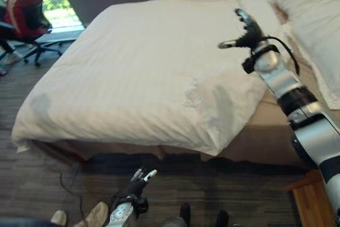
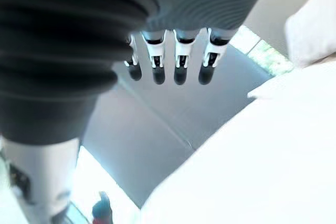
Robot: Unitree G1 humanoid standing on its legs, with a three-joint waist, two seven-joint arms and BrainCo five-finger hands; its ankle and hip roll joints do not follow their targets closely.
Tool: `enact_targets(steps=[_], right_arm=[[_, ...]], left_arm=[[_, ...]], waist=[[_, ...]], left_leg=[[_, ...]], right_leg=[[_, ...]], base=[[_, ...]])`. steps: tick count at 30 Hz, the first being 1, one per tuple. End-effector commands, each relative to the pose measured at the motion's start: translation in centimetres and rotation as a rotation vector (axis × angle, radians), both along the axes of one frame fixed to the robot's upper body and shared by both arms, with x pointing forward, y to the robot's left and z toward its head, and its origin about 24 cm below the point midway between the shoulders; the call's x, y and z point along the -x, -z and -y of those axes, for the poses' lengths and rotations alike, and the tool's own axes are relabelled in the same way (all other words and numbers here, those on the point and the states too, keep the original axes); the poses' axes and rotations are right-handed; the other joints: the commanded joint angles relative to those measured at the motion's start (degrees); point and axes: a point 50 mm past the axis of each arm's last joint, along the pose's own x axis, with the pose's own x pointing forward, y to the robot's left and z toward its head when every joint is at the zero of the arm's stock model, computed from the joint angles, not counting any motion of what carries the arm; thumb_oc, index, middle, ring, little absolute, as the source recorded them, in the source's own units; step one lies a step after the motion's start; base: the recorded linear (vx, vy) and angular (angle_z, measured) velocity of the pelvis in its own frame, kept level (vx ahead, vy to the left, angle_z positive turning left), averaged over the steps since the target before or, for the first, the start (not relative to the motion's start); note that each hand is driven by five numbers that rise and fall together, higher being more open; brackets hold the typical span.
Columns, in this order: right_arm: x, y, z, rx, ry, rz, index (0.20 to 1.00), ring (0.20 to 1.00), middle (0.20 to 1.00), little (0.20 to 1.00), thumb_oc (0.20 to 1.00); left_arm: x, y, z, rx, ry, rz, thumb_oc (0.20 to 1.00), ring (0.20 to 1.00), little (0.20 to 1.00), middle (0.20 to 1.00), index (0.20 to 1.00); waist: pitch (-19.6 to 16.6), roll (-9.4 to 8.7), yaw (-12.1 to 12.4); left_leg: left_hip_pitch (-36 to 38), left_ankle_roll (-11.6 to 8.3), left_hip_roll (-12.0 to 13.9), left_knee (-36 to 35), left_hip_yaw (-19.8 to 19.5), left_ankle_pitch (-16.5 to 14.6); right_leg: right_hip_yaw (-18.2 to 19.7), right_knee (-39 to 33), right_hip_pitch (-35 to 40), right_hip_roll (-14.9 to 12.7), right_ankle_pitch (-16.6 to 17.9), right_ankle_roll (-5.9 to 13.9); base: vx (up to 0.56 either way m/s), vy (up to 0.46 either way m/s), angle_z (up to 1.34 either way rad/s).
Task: Making the bed.
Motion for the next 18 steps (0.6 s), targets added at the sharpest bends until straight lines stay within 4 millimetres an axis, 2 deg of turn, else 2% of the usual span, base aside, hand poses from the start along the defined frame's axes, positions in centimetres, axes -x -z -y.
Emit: enact_targets(steps=[1, 3, 6, 8, 9, 10, 11, 12, 14, 18], right_arm=[[-0.2, -1.7, 1.8, 0.145, 0.122, 0.072, 1.0, 1.0, 1.0, 1.0, 1.0], [-0.3, -1.8, 2.9, 0.215, 0.18, 0.063, 1.0, 1.0, 1.0, 1.0, 1.0], [-0.3, -2.1, 4.3, 0.197, 0.234, 0.061, 1.0, 1.0, 1.0, 1.0, 1.0], [-0.1, -3.3, 5.4, 0.2, 0.275, 0.091, 1.0, 1.0, 1.0, 1.0, 1.0], [0.2, -4.7, 6.8, 0.199, 0.322, 0.131, 1.0, 1.0, 1.0, 1.0, 1.0], [0.5, -5.0, 7.8, 0.193, 0.355, 0.138, 1.0, 1.0, 1.0, 1.0, 1.0], [0.6, -4.8, 8.3, 0.221, 0.366, 0.132, 1.0, 1.0, 1.0, 1.0, 1.0], [0.4, -4.6, 8.1, 0.293, 0.359, 0.115, 1.0, 1.0, 1.0, 1.0, 1.0], [0.3, -4.3, 7.7, 0.321, 0.346, 0.109, 1.0, 1.0, 1.0, 1.0, 1.0], [-0.2, -1.5, 6.0, 0.397, 0.282, 0.028, 1.0, 1.0, 1.0, 1.0, 1.0]], left_arm=[[-2.7, -2.7, -2.1, -0.068, 0.009, 0.14, 1.0, 1.0, 1.0, 1.0, 1.0], [-2.9, -2.7, -1.6, -0.063, 0.03, 0.145, 1.0, 1.0, 1.0, 1.0, 1.0], [-3.4, -3.0, -1.0, -0.045, 0.042, 0.171, 1.0, 1.0, 1.0, 1.0, 1.0], [-4.0, -3.5, -0.4, -0.034, 0.069, 0.196, 1.0, 1.0, 1.0, 1.0, 1.0], [-4.4, -3.7, 0.1, -0.017, 0.074, 0.215, 1.0, 1.0, 1.0, 1.0, 1.0], [-4.6, -4.0, 0.9, 0.001, 0.09, 0.232, 1.0, 1.0, 1.0, 1.0, 1.0], [-4.7, -4.0, 1.5, 0.017, 0.095, 0.236, 1.0, 1.0, 1.0, 1.0, 1.0], [-4.6, -3.6, 2.4, 0.041, 0.108, 0.224, 1.0, 1.0, 1.0, 1.0, 1.0], [-4.5, -3.5, 3.1, 0.06, 0.116, 0.223, 1.0, 1.0, 1.0, 1.0, 1.0], [-4.7, -2.9, 5.4, 0.114, 0.131, 0.202, 1.0, 1.0, 1.0, 1.0, 1.0]], waist=[[3.3, -4.78, 1.2], [4.4, -3.38, 2.9], [5.5, -1.57, 4.0], [7.1, 0.23, 4.9], [8.3, 1.89, 5.6], [9.2, 3.58, 6.2], [9.5, 4.33, 6.5], [10.0, 5.18, 6.9], [10.2, 5.74, 7.0], [10.6, 7.34, 6.2]], left_leg=[[0.3, -1.56, -2.0, -1.3, -0.7, -0.4], [-2.2, -1.89, -2.3, -1.3, -2.7, 0.7], [-4.8, -2.24, -2.7, -1.3, -4.1, 1.8], [-7.8, -2.5, -2.9, -1.3, -4.8, 2.7], [-10.7, -2.92, -3.2, -1.3, -5.3, 3.8], [-13.7, -3.29, -3.6, -1.3, -5.1, 4.4], [-15.5, -3.6, -3.8, -1.3, -4.8, 4.8], [-17.4, -3.99, -3.7, -1.3, -4.1, 5.2], [-18.7, -4.14, -3.6, -1.3, -3.8, 5.3], [-20.1, -4.38, -3.4, -1.3, -2.5, 5.8]], right_leg=[[3.4, -7.1, 1.3, -6.0, 7.5, 5.97], [1.7, -6.9, -0.1, -6.1, 7.6, 6.0], [0.4, -6.6, -2.3, -6.4, 7.7, 6.05], [0.0, -5.9, -5.2, -6.7, 7.8, 6.14], [0.1, -5.4, -8.6, -6.8, 8.2, 6.14], [0.4, -5.4, -11.7, -7.0, 8.8, 6.21], [0.7, -5.6, -13.5, -6.9, 9.4, 6.32], [1.1, -5.8, -15.4, -7.0, 9.9, 6.41], [1.6, -5.8, -16.9, -6.9, 10.2, 6.46], [3.3, -5.1, -19.2, -7.1, 10.4, 6.33]], base=[[-0.08, -0.031, 0.37], [-0.11, -0.021, 0.5], [-0.1, -0.001, 0.34], [-0.18, -0.006, 0.15], [-0.23, 0.01, 0.24], [-0.21, 0.016, 0.2], [-0.14, 0.036, 0.09], [-0.07, 0.029, 0.03], [-0.04, 0.028, -0.14], [0.02, 0.044, -0.08]])
